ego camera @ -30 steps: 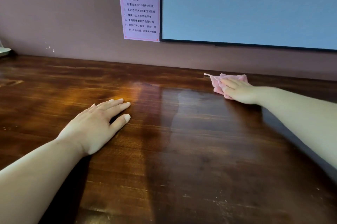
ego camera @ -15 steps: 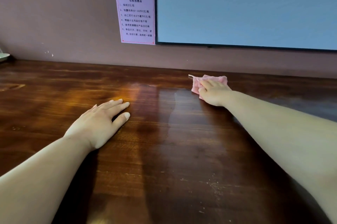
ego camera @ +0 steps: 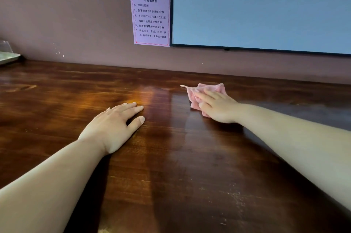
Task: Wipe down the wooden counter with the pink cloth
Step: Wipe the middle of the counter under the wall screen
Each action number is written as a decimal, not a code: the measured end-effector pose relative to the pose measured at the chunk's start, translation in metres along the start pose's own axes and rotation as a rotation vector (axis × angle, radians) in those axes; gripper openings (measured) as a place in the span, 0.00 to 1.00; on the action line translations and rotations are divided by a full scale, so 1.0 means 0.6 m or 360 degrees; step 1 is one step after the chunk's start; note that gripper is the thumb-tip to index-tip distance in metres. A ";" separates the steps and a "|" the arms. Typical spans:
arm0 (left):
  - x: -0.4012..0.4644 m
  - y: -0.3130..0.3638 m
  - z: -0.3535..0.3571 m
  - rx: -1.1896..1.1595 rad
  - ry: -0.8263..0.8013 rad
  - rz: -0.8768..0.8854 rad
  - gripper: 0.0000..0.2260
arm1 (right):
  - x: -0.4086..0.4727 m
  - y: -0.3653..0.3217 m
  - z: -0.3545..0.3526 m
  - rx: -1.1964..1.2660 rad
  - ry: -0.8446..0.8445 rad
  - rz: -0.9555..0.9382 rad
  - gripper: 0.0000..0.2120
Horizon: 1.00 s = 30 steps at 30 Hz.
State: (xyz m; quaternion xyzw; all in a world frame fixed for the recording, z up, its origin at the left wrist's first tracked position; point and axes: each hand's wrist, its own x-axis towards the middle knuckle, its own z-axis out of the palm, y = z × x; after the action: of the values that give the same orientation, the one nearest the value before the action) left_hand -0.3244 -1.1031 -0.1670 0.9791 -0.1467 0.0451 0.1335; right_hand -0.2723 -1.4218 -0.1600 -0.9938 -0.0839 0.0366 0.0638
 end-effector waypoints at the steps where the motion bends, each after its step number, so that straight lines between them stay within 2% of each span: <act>1: 0.000 -0.002 0.000 -0.0003 0.0012 -0.0002 0.26 | 0.000 0.001 0.002 0.0034 0.0013 -0.0020 0.26; 6: -0.002 -0.002 -0.001 -0.0011 -0.0002 -0.0006 0.26 | 0.039 -0.032 -0.018 0.0036 0.0000 0.0238 0.26; 12: 0.000 -0.005 0.004 -0.0003 0.0010 0.0000 0.27 | -0.011 -0.041 0.012 0.0028 -0.0021 -0.0027 0.26; 17: -0.001 -0.005 0.002 -0.0009 0.0023 -0.0007 0.25 | 0.036 -0.063 -0.011 -0.0023 0.0020 0.0198 0.26; 23: 0.001 -0.002 0.004 -0.0011 0.0029 0.0000 0.24 | -0.024 -0.070 0.017 -0.0014 -0.0027 -0.0052 0.26; 30: -0.003 0.001 -0.001 -0.0015 0.0020 -0.0050 0.23 | 0.007 -0.105 -0.009 -0.0051 0.0004 0.0137 0.26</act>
State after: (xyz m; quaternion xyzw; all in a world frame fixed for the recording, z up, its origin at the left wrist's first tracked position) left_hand -0.3260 -1.1029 -0.1663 0.9803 -0.1307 0.0485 0.1397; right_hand -0.2782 -1.3603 -0.1466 -0.9974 -0.0415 0.0368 0.0464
